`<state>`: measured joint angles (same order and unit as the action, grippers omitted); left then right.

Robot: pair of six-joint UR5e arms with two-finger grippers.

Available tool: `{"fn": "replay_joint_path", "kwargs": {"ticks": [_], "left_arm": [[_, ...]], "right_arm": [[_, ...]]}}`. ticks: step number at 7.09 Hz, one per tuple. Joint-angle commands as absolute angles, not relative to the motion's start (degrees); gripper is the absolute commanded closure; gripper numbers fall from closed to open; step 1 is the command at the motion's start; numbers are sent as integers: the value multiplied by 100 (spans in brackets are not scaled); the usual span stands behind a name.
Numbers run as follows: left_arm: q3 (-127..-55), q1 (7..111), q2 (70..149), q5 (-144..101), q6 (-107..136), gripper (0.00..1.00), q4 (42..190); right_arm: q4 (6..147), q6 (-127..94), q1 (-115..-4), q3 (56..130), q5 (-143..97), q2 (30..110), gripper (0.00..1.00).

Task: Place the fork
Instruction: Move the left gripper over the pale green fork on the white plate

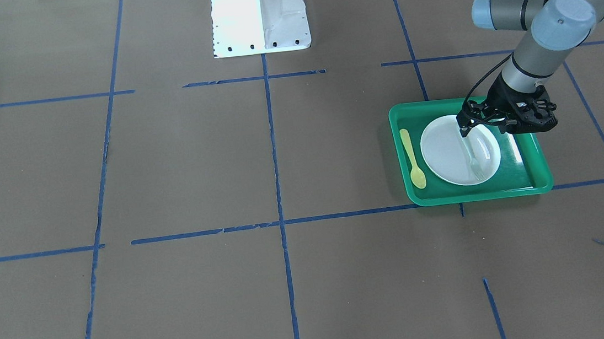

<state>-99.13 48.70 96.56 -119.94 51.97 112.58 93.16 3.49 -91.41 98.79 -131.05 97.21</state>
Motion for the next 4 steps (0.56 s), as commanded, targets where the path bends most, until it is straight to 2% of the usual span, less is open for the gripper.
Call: {"fn": "replay_joint_path", "kwargs": {"ticks": [1,4], "left_arm": [[-9591,4694,9772,-11979,5229,11,11364],[-9483,4658,9923,-11988,5238,17,11364]], "right_arm": [[9316,352,-9141,9879,-13104,9721,0],[9316,351,-9141,9879,-13104,9721,0]]}}
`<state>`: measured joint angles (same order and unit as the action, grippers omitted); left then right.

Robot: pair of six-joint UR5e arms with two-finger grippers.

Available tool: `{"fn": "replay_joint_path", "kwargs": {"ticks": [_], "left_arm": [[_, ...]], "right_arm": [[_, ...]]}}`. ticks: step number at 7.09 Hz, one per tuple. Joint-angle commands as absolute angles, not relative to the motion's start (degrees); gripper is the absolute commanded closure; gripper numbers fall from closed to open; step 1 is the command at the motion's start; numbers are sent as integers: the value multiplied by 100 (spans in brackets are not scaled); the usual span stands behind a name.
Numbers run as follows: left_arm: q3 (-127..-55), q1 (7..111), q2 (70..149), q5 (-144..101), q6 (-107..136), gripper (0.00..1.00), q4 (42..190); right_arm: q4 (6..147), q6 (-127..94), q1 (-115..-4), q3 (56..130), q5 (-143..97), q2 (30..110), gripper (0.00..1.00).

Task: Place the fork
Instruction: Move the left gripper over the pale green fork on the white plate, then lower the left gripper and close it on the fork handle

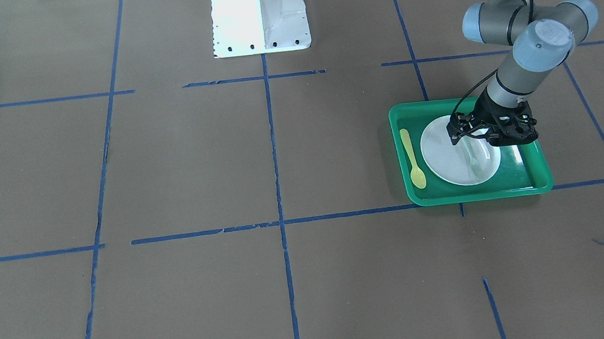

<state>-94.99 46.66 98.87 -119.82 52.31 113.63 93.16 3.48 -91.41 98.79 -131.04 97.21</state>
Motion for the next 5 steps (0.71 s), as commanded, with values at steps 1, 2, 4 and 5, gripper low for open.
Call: {"fn": "replay_joint_path", "kwargs": {"ticks": [1,2,4,5], "left_arm": [[-9440,4658,9958,-11988,5221,20,11364],[-9344,4658,10002,-11988,5212,24,11364],[-9308,4658,10028,-11988,5195,29,11364],[-9316,4658,10028,-11988,5194,36,11364]], "right_arm": [[9316,352,-9141,9879,-13104,9721,0],[9316,352,-9141,9879,-13104,9721,0],[9316,351,-9141,9879,-13104,9721,0],[9316,352,-9141,9879,-13104,9721,0]]}}
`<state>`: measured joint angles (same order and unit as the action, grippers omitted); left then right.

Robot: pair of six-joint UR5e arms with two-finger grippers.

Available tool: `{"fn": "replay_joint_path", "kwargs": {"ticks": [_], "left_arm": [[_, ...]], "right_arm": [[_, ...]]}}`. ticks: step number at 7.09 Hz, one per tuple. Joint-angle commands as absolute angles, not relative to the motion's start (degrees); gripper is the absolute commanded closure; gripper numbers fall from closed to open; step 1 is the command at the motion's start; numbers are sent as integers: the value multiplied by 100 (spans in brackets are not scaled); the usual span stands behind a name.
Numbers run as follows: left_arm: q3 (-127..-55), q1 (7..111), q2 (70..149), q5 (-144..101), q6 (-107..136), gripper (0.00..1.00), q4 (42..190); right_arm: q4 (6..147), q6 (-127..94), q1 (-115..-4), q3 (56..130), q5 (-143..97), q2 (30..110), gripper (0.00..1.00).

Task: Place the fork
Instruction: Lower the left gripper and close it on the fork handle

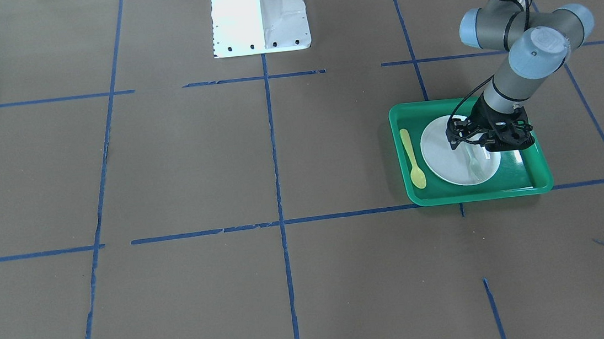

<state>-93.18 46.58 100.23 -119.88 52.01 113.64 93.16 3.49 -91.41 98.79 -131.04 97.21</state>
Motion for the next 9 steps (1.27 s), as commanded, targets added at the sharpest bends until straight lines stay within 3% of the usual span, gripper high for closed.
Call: {"fn": "replay_joint_path", "kwargs": {"ticks": [1,3,8,9], "left_arm": [[-9316,4658,10028,-11988,5186,47,11364],[-9316,4658,10020,-11988,5177,57,11364],[-9299,4658,10011,-11979,5168,58,11364],[-9299,4658,10002,-11979,5168,65,11364]], "right_arm": [[9316,352,-9141,9879,-13104,9721,0],[9316,351,-9141,9879,-13104,9721,0],[9316,351,-9141,9879,-13104,9721,0],[9316,352,-9141,9879,-13104,9721,0]]}}
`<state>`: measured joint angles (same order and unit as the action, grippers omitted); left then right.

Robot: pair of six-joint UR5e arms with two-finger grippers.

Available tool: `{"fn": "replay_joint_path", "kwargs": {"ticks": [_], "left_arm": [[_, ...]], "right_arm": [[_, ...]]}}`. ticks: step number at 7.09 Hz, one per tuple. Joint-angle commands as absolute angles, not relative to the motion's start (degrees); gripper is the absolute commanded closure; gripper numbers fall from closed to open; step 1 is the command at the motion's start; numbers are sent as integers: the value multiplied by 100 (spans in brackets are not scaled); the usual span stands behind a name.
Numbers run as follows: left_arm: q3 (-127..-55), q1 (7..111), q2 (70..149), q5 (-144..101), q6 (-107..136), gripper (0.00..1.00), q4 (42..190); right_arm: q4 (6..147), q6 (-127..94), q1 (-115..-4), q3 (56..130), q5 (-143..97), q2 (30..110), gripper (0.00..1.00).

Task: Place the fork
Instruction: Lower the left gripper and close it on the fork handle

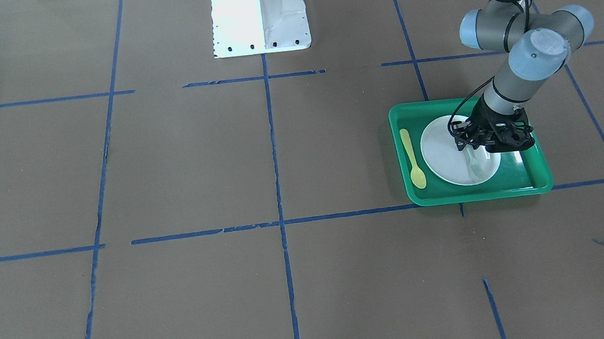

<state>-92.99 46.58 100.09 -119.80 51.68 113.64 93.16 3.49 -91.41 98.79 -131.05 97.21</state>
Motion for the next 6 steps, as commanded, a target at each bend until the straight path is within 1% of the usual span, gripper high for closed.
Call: {"fn": "replay_joint_path", "kwargs": {"ticks": [1,3,4,5,6], "left_arm": [[-9290,4658,9993,-11979,5151,73,11364],[-9316,4658,9984,-11979,5150,93,11364],[-9403,4684,9958,-11979,5133,99,11364],[-9709,4719,9906,-11979,5124,100,11312],[-10060,4728,9696,-11979,5124,100,11251]], "right_arm": [[9316,343,-9141,9879,-13104,9721,0],[9316,343,-9141,9879,-13104,9721,0],[9316,351,-9141,9879,-13104,9721,0],[9316,352,-9141,9879,-13104,9721,0],[9316,352,-9141,9879,-13104,9721,0]]}}
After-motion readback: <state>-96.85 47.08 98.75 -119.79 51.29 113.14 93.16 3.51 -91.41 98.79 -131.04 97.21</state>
